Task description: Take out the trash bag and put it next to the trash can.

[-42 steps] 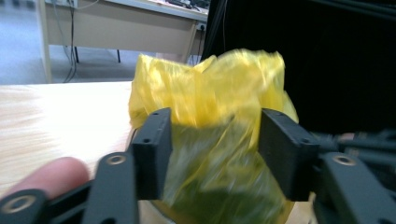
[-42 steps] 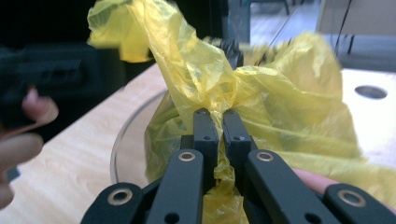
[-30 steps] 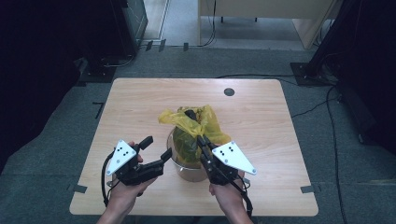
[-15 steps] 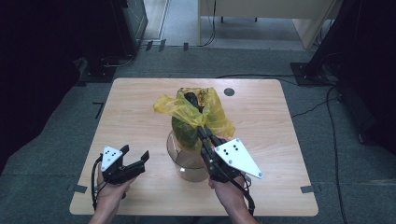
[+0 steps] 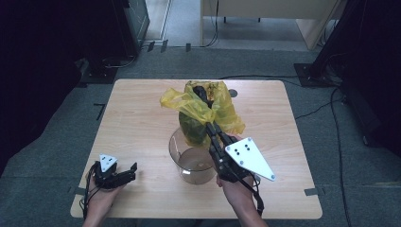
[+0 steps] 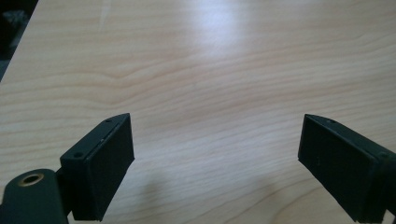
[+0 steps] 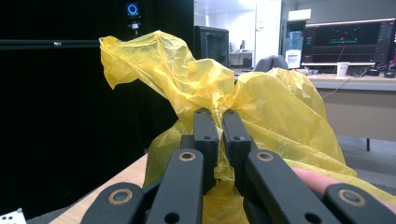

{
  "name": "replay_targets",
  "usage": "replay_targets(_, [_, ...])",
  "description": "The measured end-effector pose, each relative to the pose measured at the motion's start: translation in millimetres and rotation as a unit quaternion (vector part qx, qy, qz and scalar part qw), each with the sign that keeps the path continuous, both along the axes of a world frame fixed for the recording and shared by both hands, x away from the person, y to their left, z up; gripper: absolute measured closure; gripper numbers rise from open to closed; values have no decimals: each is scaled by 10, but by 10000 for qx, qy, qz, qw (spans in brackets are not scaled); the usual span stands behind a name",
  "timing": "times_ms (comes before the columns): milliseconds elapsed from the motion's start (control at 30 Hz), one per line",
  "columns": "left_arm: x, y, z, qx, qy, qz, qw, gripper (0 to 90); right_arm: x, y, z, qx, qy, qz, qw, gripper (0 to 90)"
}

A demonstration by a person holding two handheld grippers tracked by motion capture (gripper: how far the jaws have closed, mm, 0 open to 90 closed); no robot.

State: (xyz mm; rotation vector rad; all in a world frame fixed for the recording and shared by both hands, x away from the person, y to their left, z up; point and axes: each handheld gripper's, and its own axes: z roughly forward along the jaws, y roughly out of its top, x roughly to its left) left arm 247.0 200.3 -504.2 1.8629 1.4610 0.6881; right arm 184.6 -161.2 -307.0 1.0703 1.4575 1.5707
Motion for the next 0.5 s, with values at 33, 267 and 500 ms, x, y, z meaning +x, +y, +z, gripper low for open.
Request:
replay_targets(33, [7, 18, -19, 8, 40, 15, 10000, 101, -1, -13, 6, 11, -7, -10, 10000, 881])
replay_targets(267, [48, 67, -135, 207, 213, -15, 9996, 95, 6, -128, 33, -46, -121, -172, 9998, 881])
replay_targets(500, [90, 104, -140, 74, 289, -157, 9994, 96, 31, -294, 10, -56, -179, -414, 9990, 879])
